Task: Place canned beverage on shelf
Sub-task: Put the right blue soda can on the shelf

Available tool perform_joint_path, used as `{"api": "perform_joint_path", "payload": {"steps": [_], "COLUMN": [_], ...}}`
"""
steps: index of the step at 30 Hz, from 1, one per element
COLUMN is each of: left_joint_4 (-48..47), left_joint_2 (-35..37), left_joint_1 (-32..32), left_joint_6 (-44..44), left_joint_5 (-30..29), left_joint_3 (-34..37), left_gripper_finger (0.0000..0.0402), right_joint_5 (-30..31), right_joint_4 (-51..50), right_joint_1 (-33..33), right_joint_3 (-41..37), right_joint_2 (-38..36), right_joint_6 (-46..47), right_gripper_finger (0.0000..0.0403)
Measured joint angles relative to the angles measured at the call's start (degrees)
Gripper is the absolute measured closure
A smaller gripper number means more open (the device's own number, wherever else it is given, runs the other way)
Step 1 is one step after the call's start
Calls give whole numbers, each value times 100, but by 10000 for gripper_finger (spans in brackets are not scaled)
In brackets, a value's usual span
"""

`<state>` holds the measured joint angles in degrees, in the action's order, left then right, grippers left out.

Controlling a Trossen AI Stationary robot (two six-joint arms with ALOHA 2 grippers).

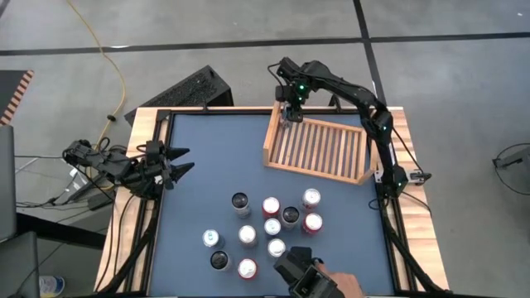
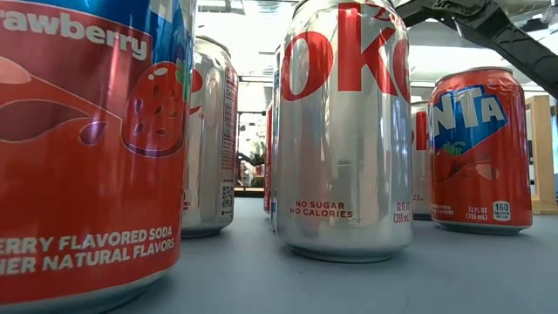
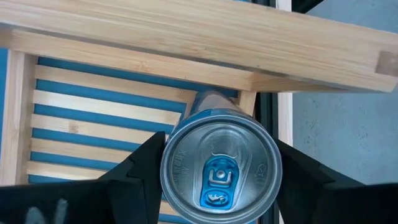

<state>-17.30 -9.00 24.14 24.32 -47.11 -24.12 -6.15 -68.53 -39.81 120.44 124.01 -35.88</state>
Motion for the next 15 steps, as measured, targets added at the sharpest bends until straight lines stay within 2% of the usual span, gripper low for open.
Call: {"api": "perform_joint_path", "payload": {"steps": [15], "left_joint_4": [-34], "left_joint_2": [-2], "left_joint_1": [1], "left_joint_6": [9], "left_joint_5": [73], "left_joint_3": [-1], "left_gripper_finger": [60], "right_joint_5": [0], "right_joint_4": [2], "right_joint_1": [-13], "right_joint_3": [0], "right_joint_2": [0], "right_joint_6": [138], "right_gripper_finger": [173]}}
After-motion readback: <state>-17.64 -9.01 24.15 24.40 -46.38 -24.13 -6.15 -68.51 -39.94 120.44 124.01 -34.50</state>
